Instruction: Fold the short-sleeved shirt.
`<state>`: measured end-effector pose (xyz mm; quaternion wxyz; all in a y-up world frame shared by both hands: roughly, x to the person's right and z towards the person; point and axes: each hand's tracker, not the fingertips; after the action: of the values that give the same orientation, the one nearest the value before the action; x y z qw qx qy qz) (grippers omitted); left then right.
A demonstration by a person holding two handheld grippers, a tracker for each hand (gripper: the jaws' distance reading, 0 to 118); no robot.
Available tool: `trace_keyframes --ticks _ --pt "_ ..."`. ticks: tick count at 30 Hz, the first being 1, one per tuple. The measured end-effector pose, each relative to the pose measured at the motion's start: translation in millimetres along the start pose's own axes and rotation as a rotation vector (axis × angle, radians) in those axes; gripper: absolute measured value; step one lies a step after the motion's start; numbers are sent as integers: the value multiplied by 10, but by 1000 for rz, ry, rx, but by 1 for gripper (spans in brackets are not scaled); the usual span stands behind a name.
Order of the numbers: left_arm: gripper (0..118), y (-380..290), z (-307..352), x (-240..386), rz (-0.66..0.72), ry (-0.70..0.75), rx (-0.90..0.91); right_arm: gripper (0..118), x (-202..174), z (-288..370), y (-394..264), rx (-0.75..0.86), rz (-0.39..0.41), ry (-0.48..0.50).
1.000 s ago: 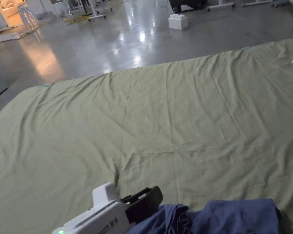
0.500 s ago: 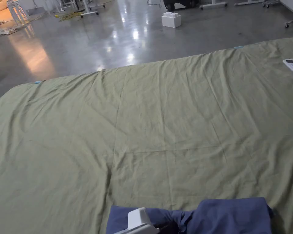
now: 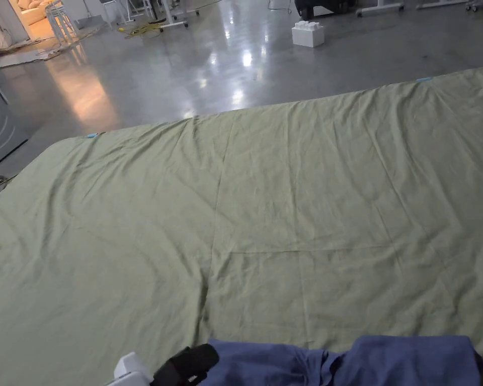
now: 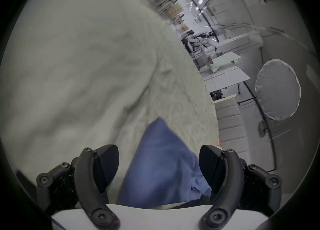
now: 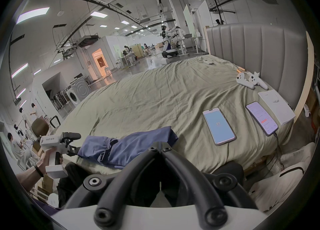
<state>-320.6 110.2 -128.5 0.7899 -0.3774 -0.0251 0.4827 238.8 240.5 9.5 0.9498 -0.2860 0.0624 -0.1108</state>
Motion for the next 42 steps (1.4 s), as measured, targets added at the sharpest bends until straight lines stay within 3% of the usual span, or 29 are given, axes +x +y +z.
trace_keyframes --ticks 3,6,11,15,19,23,29,36,38,41,42 --pt "77 -128 -147 -71 52 -118 -13 0 -8 48 14 2 16 -9" --pt "21 -203 -281 -81 47 -77 -23 0 9 78 21 3 16 -18" --pt "16 -149 -26 88 33 -54 39 0 44 89 23 2 4 -24" --pt "16 85 453 260 -21 -94 147 0 24 72 43 7 -3 2" --pt "16 499 907 371 -234 38 208 0 -11 15 38 24 6 6" --pt "16 104 916 1071 -382 32 162 0 -39 -40 27 25 10 16" --pt "16 -775 -32 1689 -553 19 3 0 -39 67 -1 29 17 11" --pt "16 -1516 -967 1770 -681 119 -217 0 124 304 -84 40 39 -70" --pt "29 -1532 -949 1803 -719 116 -224 0 196 288 -109 25 7 -77" --pt "73 -1373 -668 1900 -677 46 -202 0 257 248 -132 21 -23 -84" --pt "80 -1313 -528 1946 -673 28 -165 0 258 246 -131 26 -28 -88"
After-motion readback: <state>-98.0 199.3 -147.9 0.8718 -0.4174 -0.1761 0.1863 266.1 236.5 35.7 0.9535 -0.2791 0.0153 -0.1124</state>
